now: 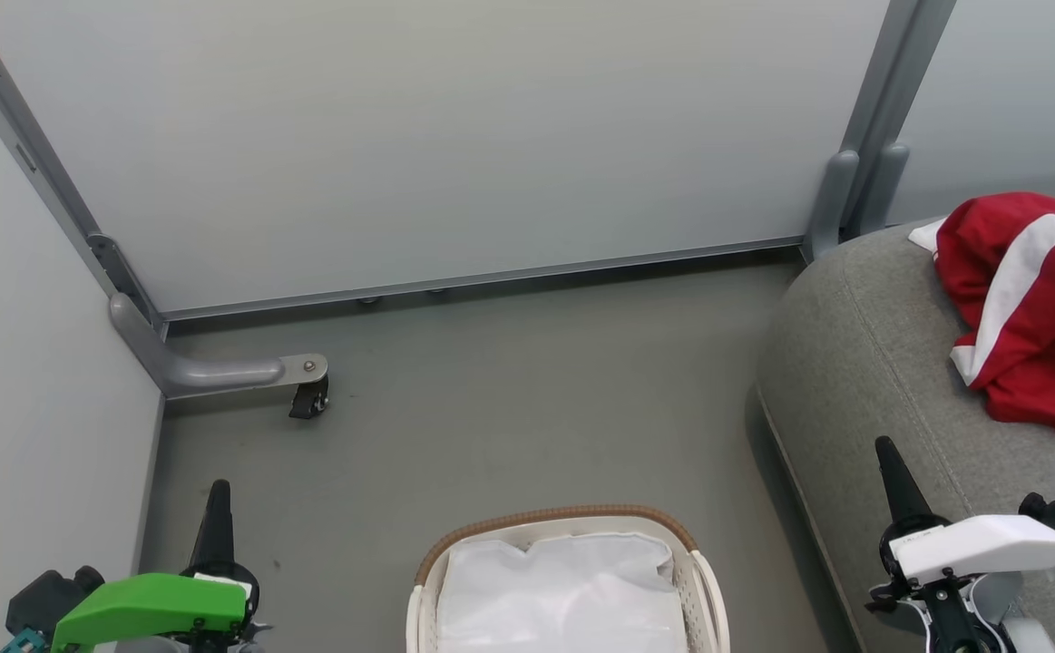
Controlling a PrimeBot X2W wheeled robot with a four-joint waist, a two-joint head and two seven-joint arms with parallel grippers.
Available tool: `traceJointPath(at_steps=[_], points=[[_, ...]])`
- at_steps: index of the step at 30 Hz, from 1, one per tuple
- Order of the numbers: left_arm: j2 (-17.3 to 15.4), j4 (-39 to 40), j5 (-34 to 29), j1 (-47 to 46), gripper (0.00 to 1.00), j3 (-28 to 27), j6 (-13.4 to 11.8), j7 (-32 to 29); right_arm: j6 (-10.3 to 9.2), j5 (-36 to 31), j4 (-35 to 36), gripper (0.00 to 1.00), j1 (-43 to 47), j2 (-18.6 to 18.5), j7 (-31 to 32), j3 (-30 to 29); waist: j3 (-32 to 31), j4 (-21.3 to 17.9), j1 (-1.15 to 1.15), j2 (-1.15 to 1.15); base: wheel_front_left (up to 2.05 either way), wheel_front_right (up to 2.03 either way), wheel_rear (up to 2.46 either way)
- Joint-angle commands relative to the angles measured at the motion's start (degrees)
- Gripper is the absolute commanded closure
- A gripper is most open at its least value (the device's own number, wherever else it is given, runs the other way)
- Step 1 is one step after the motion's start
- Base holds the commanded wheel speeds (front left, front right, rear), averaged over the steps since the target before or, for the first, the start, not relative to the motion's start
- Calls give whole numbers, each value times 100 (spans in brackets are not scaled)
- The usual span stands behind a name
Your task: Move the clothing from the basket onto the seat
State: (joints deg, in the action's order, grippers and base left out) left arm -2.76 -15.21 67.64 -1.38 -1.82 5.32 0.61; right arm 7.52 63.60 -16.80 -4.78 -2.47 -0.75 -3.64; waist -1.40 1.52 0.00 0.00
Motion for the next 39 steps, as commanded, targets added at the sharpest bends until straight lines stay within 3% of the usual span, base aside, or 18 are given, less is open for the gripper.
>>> traceJointPath(at_steps=[1, 39], points=[[-15, 57, 133, -162, 100, -44, 37, -32, -3, 160, 82, 100, -128, -38, 52, -37, 4, -4, 0, 0, 0, 0, 0], [-19, 112, 1796, -438, 100, -359, 175, -528, -4, 2102, 234, 100, -167, -52, 550, -227, 104, -101, 0, 0, 0, 0, 0]])
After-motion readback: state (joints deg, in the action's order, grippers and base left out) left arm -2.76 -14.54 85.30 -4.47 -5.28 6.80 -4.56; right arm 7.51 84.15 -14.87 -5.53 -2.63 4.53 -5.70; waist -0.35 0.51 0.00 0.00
